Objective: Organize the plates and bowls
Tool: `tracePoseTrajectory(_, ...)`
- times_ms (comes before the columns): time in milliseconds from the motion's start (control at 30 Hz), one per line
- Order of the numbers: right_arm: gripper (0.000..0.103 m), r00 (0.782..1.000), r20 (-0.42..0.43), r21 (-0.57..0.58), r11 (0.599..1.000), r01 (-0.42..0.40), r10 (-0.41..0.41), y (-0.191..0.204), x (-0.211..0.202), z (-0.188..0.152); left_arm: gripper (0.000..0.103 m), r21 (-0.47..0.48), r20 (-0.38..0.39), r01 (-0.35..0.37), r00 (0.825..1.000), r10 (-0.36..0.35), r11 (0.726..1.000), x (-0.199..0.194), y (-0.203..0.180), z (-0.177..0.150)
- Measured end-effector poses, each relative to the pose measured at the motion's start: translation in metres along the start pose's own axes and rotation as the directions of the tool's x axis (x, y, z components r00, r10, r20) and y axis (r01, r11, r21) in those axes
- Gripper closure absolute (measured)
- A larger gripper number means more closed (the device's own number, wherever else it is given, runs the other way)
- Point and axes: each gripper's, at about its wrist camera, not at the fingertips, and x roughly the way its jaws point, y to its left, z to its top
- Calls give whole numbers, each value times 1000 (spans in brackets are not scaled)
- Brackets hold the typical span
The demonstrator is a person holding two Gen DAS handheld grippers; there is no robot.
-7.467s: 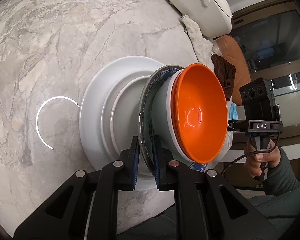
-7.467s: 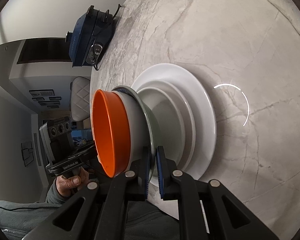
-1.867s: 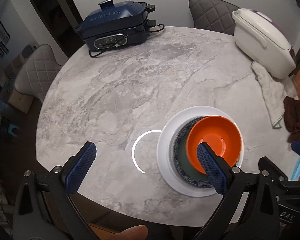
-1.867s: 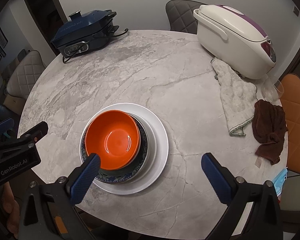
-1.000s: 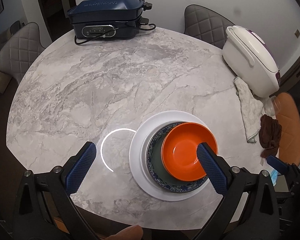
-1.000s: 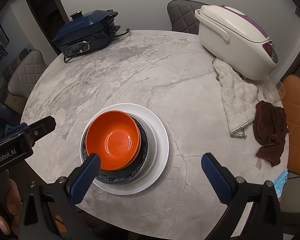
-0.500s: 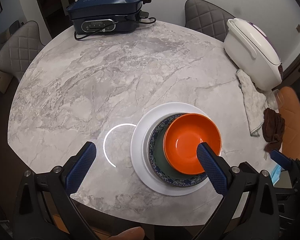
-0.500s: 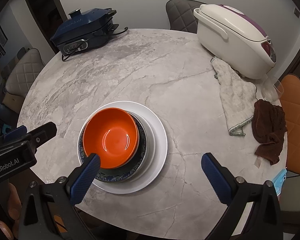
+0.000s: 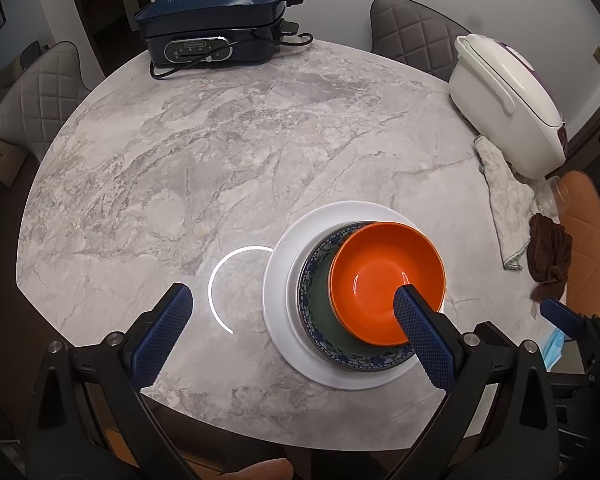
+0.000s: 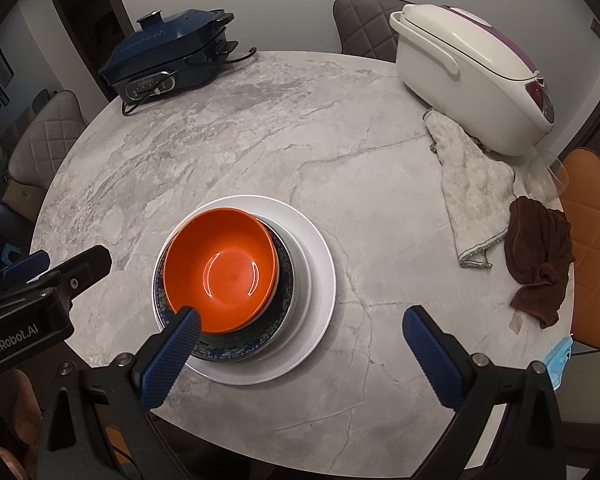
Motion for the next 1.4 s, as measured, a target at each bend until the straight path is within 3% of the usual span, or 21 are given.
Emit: tracePoseTrajectory(1400,0,1000,-7,0,1000,1,-1,0,3,1,1,8,19,8,1000,-9,1000,-1,-10,4)
